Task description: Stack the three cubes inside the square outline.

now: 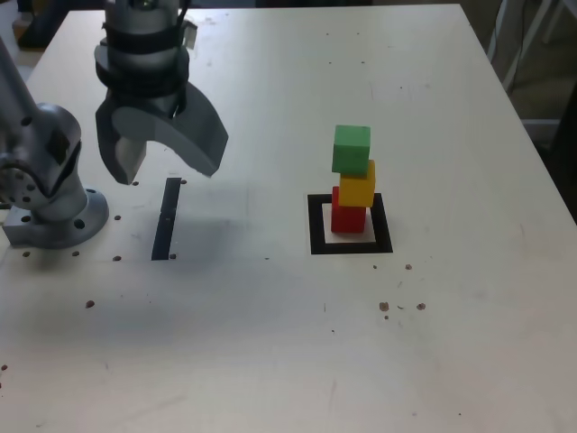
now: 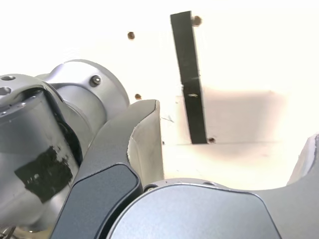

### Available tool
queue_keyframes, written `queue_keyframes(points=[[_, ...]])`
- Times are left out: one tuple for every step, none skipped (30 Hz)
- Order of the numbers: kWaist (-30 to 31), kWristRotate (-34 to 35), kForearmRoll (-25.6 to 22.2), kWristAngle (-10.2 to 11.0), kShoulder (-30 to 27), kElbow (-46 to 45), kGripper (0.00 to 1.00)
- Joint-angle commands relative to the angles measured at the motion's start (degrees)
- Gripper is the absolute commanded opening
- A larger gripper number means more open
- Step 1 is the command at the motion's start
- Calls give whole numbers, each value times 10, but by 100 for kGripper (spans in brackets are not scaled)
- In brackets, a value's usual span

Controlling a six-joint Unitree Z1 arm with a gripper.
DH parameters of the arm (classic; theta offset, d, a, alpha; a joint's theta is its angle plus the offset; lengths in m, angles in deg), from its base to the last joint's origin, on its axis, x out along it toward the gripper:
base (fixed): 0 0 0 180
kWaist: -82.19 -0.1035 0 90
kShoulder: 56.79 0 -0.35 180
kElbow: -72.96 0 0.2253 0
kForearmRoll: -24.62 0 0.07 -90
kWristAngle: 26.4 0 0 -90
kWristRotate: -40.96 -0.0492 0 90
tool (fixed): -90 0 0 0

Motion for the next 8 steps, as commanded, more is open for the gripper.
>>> queue_keyframes(points=[[1, 3, 11, 0, -4, -13, 100], [1, 4, 16, -1, -4, -21, 100], [1, 5, 21, -2, -4, -28, 100], [1, 6, 25, -3, -4, -35, 99], [1, 7, 29, -5, -4, -42, 99], [1, 8, 32, -6, -4, -49, 99], [1, 9, 37, -9, -3, -58, 99], [1, 10, 39, -12, -3, -62, 99]])
